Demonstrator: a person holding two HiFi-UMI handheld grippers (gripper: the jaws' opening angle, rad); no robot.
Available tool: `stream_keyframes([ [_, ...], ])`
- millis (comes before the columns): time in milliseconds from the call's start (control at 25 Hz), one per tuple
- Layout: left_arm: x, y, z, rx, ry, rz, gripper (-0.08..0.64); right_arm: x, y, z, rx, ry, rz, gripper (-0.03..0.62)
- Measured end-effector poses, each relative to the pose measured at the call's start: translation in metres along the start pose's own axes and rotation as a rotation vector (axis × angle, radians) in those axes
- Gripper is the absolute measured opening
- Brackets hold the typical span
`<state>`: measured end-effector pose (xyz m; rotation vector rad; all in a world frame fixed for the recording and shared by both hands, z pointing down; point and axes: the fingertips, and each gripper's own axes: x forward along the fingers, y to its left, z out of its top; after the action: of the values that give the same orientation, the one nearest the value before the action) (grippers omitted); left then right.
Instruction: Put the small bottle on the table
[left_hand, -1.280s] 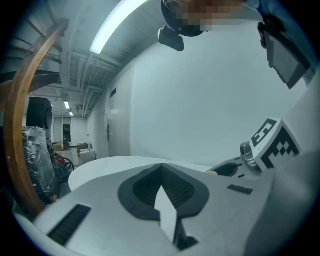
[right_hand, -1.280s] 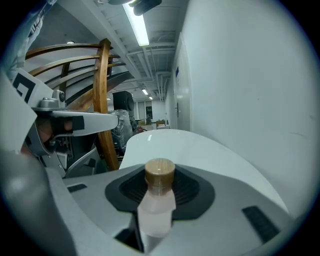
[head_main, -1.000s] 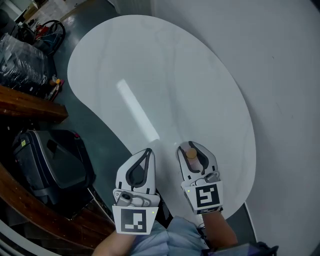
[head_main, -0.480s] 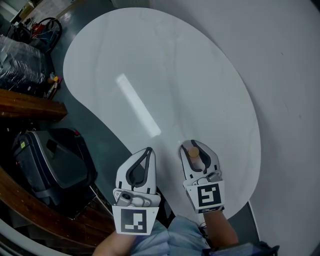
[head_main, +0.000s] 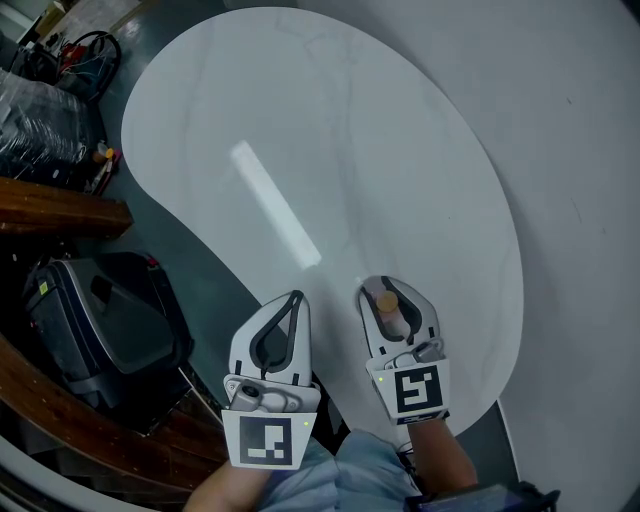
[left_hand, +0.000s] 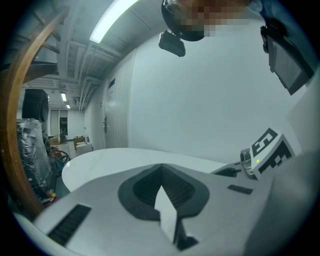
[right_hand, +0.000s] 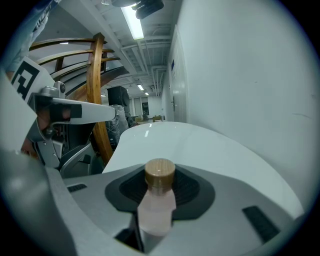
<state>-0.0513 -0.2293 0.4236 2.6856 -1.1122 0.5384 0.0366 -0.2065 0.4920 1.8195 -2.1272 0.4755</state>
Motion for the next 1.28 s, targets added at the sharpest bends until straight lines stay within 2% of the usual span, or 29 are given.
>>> stream_keyframes([
  [200,-0.003,-0.002,0.0,0.0,-0.007,0.001,0.002,-0.002,0.004,-0.003,-0.068,0.011,0.01,0.12],
  [400,-0.005,-0.005,0.001,-0.004,-0.002,0.012,0.002,-0.002,0.005,-0.013,-0.027,0.063,0.012,0.123],
  [560,-0.01,-0.007,0.005,0.003,-0.015,0.018,0.002,-0.005,0.008,-0.009,-0.02,0.05,0.019,0.126],
  [600,-0.012,-0.007,0.006,0.004,-0.019,0.02,0.002,-0.006,0.008,-0.005,-0.026,0.036,0.019,0.129],
  [720,-0.016,-0.007,0.011,0.004,-0.036,0.031,0.002,-0.007,0.009,0.017,-0.124,-0.056,0.031,0.141],
  [840,-0.021,-0.008,0.018,0.005,-0.064,0.045,0.002,-0.013,0.009,0.029,-0.153,-0.096,0.029,0.143],
  [880,-0.023,-0.01,0.021,0.019,-0.073,0.045,0.002,-0.016,0.009,0.032,-0.157,-0.106,0.028,0.143],
  [1000,-0.028,-0.019,0.031,0.124,-0.095,0.021,0.002,-0.028,0.008,0.043,-0.158,-0.148,0.025,0.143],
  [1120,-0.038,-0.025,0.044,0.033,-0.162,0.061,0.002,-0.046,0.008,0.058,-0.118,-0.203,0.026,0.141],
  [1280,-0.059,-0.04,0.065,0.036,-0.23,0.073,0.002,-0.076,0.013,0.077,-0.124,-0.257,0.037,0.123],
])
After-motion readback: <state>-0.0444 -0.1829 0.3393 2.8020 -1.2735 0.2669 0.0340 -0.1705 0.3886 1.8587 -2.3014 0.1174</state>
